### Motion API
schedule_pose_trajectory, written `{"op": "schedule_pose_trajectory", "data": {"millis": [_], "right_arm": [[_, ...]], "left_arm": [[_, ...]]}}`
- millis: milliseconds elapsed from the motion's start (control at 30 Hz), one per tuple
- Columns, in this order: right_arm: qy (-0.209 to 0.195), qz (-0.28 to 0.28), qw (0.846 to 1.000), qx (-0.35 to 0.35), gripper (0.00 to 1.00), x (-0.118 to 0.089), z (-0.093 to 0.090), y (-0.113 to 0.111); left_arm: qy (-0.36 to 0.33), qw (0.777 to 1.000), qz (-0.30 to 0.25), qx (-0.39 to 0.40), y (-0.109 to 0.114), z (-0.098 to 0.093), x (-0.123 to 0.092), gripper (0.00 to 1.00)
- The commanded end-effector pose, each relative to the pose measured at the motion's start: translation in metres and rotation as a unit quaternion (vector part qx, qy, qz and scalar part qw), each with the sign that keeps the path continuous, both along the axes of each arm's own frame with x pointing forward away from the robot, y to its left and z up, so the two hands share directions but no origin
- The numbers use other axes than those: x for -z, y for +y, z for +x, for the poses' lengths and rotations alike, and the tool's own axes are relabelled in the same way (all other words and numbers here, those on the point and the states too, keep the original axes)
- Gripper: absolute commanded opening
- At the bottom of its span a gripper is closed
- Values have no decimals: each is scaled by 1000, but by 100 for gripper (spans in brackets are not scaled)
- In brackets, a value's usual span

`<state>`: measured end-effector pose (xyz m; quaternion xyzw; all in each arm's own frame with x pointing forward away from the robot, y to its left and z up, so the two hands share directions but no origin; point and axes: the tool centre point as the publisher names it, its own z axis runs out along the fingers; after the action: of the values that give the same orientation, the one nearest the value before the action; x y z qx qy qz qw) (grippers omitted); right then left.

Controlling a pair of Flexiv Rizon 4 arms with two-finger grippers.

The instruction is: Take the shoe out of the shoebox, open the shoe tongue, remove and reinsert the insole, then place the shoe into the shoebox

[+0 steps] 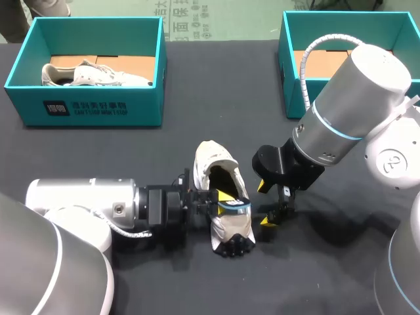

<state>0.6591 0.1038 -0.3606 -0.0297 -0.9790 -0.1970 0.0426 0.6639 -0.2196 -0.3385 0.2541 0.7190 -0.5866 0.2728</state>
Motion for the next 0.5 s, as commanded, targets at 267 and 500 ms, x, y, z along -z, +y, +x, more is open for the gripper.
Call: {"op": "schedule_pose_trajectory", "data": {"millis": [267,500], "right_arm": [[-1,0,1000,1,100,1,-1,1],[-1,0,1000,1,100,1,-1,1]], "left_arm": [[8,1000,17,-10,-3,13,12,0],[10,1000,7,-6,-2,6,2,33]]}}
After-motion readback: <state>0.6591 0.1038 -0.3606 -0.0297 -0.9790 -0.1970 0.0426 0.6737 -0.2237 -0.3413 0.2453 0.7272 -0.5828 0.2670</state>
